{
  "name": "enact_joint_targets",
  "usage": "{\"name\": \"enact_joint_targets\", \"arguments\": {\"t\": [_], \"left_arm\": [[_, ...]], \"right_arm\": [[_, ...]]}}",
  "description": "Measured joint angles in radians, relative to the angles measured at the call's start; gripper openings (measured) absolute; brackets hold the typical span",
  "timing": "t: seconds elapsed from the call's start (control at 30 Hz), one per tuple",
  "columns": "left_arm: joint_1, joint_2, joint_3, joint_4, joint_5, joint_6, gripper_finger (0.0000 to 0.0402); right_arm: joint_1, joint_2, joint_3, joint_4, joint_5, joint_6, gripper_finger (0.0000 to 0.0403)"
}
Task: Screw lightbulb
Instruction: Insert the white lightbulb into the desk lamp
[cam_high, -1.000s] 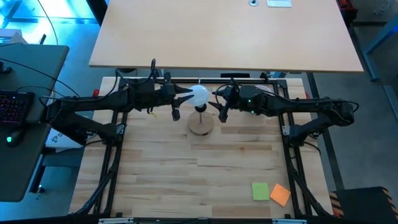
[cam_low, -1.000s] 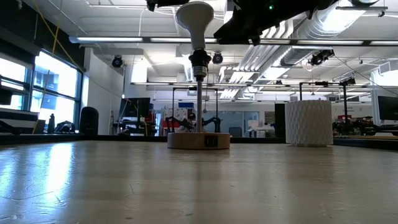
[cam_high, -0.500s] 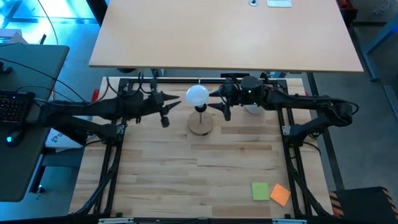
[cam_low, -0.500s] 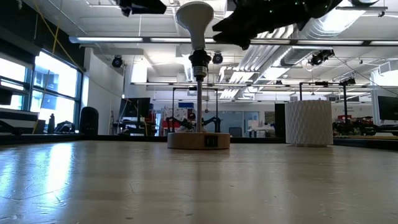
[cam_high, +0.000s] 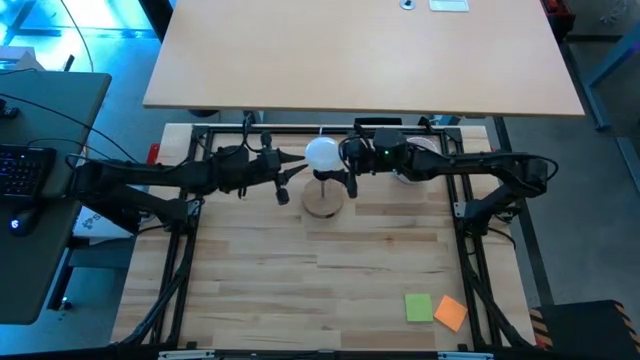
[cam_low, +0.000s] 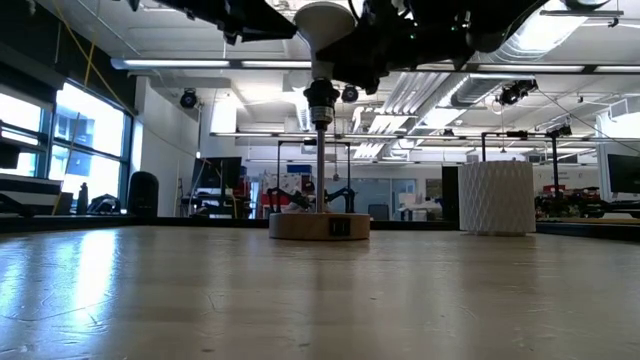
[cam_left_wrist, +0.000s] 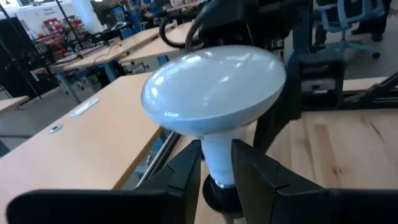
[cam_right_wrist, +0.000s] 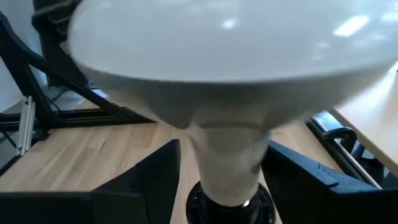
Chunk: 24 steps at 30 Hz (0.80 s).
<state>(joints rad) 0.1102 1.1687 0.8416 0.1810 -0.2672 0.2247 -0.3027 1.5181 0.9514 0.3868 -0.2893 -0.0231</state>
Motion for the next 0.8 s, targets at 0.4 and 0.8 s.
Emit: {"name": "enact_joint_targets", "arguments": {"t": [0.4,0.8], "left_arm": [[-0.014,-0.051,0.000,-0.020,-0.016,-0.012,0.0082],[-0.052,-0.088,0.000,-0.032,-0.035,-0.014,0.0082]], "right_arm": [[-0.001,0.000,0.000,0.004,0.005,0.008,0.0201],[-0.011,-0.022,-0.001,-0.058,0.005,-0.004,0.0197]]}}
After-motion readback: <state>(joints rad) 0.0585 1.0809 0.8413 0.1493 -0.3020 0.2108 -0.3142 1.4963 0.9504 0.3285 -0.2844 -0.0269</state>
